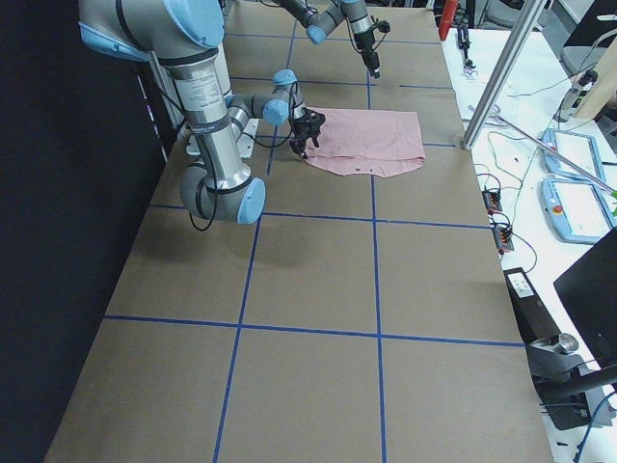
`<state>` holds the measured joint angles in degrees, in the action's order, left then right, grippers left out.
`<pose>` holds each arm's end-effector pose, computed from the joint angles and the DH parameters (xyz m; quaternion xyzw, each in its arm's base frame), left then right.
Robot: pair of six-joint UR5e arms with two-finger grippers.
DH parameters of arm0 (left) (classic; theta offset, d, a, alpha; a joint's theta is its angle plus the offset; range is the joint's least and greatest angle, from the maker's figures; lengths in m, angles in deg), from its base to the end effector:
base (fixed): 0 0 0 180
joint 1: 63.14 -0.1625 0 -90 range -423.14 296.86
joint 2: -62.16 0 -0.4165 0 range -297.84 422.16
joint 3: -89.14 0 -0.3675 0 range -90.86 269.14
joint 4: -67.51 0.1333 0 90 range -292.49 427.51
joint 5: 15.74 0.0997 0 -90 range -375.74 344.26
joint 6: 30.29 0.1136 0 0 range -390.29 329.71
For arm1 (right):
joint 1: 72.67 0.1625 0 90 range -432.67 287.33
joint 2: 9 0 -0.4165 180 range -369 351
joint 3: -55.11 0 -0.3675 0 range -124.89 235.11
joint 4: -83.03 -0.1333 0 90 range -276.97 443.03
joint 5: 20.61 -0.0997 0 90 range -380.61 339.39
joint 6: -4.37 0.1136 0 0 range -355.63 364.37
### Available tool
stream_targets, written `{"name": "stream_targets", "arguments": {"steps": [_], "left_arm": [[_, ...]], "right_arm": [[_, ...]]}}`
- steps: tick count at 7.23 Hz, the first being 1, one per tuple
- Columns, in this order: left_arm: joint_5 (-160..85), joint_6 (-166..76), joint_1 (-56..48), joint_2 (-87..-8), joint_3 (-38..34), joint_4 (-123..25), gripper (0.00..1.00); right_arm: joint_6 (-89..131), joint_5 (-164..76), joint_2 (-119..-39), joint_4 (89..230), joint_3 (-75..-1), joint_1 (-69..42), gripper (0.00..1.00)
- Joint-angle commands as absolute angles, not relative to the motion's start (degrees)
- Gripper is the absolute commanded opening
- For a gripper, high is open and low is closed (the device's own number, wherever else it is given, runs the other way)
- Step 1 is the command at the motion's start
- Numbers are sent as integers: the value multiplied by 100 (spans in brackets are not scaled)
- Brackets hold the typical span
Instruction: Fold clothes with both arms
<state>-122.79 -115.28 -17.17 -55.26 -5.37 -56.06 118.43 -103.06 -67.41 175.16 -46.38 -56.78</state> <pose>0.3756 -0.5324 0.2922 0.1177 0.5366 -0.2159 0.8072 -0.5708 -0.3166 0.2860 0.0367 -0.3525 0.3410 0.8707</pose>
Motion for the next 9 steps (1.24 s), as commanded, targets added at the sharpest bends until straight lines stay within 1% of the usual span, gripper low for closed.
{"name": "stream_targets", "arguments": {"steps": [1, 2, 3, 4, 5, 8, 9], "left_arm": [[-12279, -11528, -1717, -5518, -534, -5606, 61], [-12279, -11528, -1717, -5474, -542, -5606, 61], [-12279, -11528, -1717, -5474, -543, -5606, 61], [-12279, -11528, -1717, -5474, -577, -5606, 61], [-12279, -11528, -1717, -5474, -586, -5606, 61], [-12287, -11528, -1717, -5465, -587, -5606, 61], [-12287, -11528, -1717, -5474, -587, -5606, 61]], "right_arm": [[11836, -10340, -6735, 17522, -4579, -5676, 82], [11836, -10340, -6735, 17531, -4570, -5676, 79], [11845, -10357, -6727, 17540, -4570, -5676, 70], [11854, -10358, -6727, 17549, -4570, -5676, 66], [11845, -10358, -6727, 17549, -4570, -5676, 64], [11845, -10375, -6735, 17549, -4517, -5676, 65], [11845, -10375, -6735, 17558, -4517, -5676, 58]]}}
